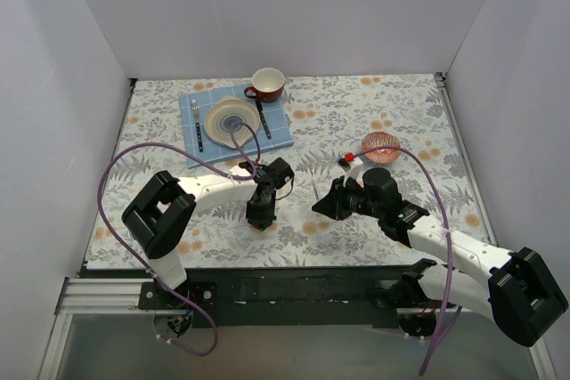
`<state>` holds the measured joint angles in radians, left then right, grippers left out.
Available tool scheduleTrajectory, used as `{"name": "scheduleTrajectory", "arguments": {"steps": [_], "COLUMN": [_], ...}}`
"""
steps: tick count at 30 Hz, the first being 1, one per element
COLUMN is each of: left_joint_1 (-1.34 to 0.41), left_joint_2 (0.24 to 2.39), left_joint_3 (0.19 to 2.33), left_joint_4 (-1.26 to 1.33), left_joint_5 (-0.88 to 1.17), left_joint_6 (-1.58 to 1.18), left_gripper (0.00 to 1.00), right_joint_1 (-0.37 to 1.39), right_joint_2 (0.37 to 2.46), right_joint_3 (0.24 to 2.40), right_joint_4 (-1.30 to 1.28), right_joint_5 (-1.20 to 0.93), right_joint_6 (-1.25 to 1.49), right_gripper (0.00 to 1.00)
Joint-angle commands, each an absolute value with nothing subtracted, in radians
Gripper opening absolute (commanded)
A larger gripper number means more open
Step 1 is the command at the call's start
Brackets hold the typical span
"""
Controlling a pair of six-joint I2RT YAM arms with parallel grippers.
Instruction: Insert the pens into the pen caps
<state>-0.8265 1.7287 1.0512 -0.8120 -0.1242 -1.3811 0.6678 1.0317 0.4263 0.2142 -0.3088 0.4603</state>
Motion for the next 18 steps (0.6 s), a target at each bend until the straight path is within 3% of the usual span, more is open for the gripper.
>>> {"name": "scheduleTrajectory", "arguments": {"steps": [1,3,18], "left_joint_1": [-0.844,-0.845,-0.753], "left_joint_2": [1.841,1.826,1.409], "left_joint_3": [0.994,0.986,0.879], "left_joint_4": [-0.761,-0.755,-0.488], "left_joint_5": [-0.202,-0.21,-0.046], "left_joint_6": [-1.381,-1.384,-1.512], "left_gripper": [0.1,0.0,0.0], "right_joint_1": [0.664,0.664,0.707], "right_joint_2": [1.011,1.012,1.026], "right_joint_3": [0.446,0.446,0.344], "right_joint_4": [0.221,0.221,0.434], "right_joint_5": [-0.301,-0.305,-0.437], "right_joint_6": [0.453,0.454,0.564], "right_gripper": [0.01,0.01,0.01]}}
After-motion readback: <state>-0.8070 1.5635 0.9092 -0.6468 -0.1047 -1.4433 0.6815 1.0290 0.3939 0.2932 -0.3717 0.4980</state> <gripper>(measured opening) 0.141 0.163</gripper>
